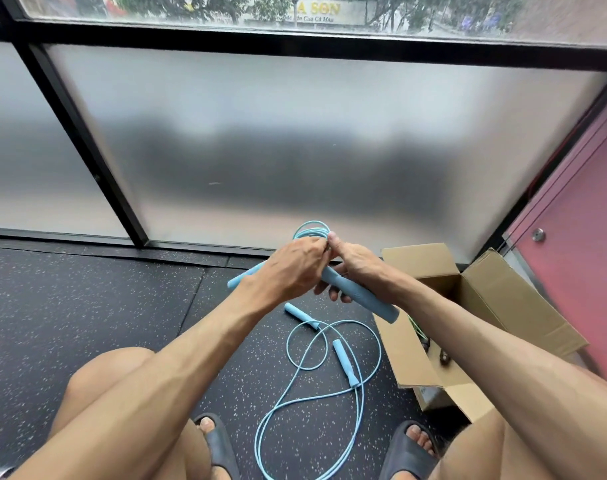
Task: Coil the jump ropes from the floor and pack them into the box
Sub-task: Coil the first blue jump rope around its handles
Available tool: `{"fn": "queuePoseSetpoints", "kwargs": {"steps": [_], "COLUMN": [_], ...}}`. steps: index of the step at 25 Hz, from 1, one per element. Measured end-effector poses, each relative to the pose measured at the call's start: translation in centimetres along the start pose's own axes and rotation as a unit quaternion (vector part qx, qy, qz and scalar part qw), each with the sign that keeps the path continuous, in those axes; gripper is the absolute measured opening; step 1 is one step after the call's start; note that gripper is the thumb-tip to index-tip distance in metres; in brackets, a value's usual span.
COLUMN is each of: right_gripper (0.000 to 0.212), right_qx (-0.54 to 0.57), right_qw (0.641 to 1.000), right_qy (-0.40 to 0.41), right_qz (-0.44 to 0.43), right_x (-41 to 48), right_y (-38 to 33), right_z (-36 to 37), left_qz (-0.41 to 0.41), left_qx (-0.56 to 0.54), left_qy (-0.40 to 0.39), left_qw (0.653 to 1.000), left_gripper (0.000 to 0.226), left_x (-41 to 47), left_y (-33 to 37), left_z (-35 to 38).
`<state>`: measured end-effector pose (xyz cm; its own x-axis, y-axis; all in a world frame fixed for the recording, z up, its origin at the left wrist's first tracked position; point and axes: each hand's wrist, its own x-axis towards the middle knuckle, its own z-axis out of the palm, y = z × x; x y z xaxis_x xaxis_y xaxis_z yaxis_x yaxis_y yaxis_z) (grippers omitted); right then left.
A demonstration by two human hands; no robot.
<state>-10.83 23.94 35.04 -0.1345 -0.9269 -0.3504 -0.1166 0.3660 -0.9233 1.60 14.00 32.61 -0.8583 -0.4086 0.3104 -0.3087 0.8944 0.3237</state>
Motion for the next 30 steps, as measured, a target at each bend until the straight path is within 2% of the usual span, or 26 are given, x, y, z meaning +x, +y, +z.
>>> {"fn": "queuePoseSetpoints", "kwargs": {"steps": [4,8,11,13,15,16,17,19,21,22,26,30], "right_gripper": [0.048,0.043,0.036,0.033,0.033,0.032,0.031,0.029,0.030,0.032,0.040,0.045], "right_qx": [-0.027,-0.035,-0.022,-0.015,-0.023,-0.031,-0.036,-0.043,-0.049,-0.043,0.070,0.249], "right_qw": [0.999,0.999,0.998,0.998,0.998,0.998,0.997,0.995,0.992,0.990,0.970,0.892], "right_qy": [0.021,0.031,0.055,0.064,0.062,0.063,0.068,0.082,0.099,0.109,0.188,0.318], "right_qz": [0.006,0.011,0.008,0.004,0.001,0.002,0.007,0.028,0.055,0.073,0.137,0.202], "right_x": [-0.9,-2.3,-3.8,-4.5,-4.8,-5.0,-5.3,-6.0,-6.8,-7.0,-7.1,-4.7], "right_y": [1.6,2.3,2.7,3.0,3.5,3.9,4.5,5.8,7.4,8.3,14.5,22.6], "right_z": [-1.7,-2.9,-4.2,-5.2,-6.5,-7.2,-8.1,-10.1,-12.5,-13.6,-17.7,-19.3], "left_qz": [0.063,0.078,0.053,0.019,-0.052,-0.108,-0.154,-0.180,-0.175,-0.193,-0.292,-0.295], "left_qx": [-0.027,-0.061,-0.130,-0.156,-0.217,-0.279,-0.350,-0.471,-0.543,-0.556,-0.540,-0.454], "left_qy": [-0.029,0.031,0.093,0.118,0.063,-0.009,-0.095,-0.235,-0.277,-0.257,-0.147,-0.162], "left_qw": [0.997,0.995,0.986,0.980,0.973,0.954,0.919,0.831,0.773,0.767,0.775,0.825], "left_gripper": [0.024,0.018,0.011,0.016,0.037,0.046,0.049,0.041,0.037,0.037,0.026,0.018], "left_x": [0.4,0.6,0.8,1.4,2.8,3.6,4.4,5.5,6.6,7.3,11.8,15.8], "left_y": [0.9,1.8,3.2,3.2,2.6,2.5,2.6,3.5,5.3,6.3,10.8,13.2], "left_z": [1.9,3.1,3.6,3.7,4.1,4.3,4.7,6.4,9.0,10.5,18.0,26.0]}}
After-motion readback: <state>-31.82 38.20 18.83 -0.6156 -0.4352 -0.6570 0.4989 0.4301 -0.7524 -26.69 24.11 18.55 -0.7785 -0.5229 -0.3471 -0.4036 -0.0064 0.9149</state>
